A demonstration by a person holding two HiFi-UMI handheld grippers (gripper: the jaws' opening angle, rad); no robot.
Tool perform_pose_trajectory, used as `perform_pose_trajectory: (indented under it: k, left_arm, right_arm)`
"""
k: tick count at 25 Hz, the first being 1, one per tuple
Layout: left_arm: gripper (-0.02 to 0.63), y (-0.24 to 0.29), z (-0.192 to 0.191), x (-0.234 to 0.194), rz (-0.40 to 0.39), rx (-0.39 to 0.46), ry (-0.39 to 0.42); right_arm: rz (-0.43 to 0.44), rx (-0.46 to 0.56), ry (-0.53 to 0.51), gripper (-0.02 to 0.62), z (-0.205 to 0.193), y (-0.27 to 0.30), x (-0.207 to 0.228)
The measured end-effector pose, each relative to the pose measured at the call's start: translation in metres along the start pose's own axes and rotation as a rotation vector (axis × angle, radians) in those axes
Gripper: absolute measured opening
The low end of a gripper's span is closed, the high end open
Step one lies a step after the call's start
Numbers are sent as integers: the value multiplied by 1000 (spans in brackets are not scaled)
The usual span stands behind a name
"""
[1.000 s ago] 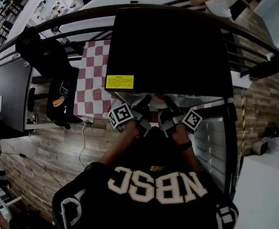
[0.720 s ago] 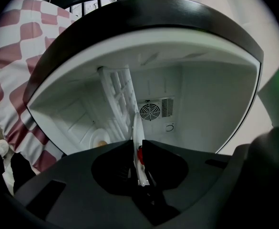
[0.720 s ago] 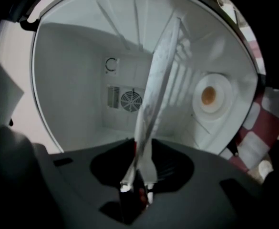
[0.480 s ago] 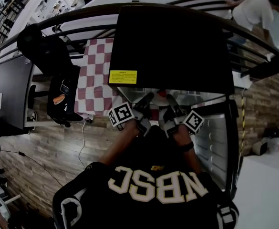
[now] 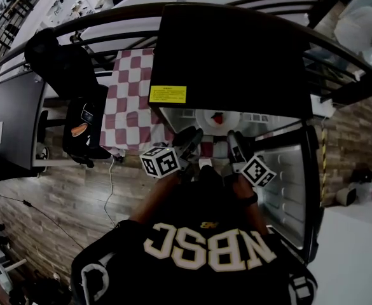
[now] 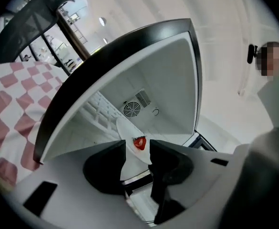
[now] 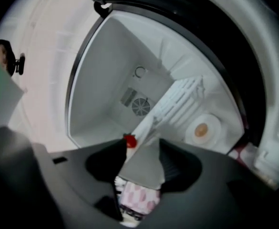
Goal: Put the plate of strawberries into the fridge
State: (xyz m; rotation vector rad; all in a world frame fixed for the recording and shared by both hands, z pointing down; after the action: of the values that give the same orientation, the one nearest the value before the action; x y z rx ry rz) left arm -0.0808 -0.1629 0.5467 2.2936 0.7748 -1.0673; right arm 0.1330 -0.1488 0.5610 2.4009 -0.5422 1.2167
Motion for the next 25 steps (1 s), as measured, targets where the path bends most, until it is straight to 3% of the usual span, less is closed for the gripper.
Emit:
perform_pose_trajectory:
  k: [3,5,12,15,25]
  left_arm:
    - [153,-4,-7,6,34,-27,157]
    - [153,-5,-11,12,63,-42,284]
    - [150,-3,-17,23,108,-43,587]
    - [143,2,-21,22,118,-50,617]
    - [97,13,-23,12,166,-72,629]
  right_arm:
    - [-18,-30,-46,207,-6,-7,1]
    - [-29,-48,-131,207,-7,-11,-2]
    - [-61,-109,-590,206,-8,-15,-31]
    - [-58,-129,-667,189,-14,-11,-36]
    - [-67,-178,-728,131,-19,4,-33]
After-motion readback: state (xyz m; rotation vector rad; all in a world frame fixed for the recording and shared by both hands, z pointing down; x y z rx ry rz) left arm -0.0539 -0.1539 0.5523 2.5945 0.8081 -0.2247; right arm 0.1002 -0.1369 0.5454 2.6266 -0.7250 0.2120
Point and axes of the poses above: the fingertips, and each gripper's own axes: y forward along the fingers, x to its right, z out of its top, the point moved 7 cm from there along -y, backward along the fingers, and after that the axes turned 3 degrees about z, right-handed, at the moved point
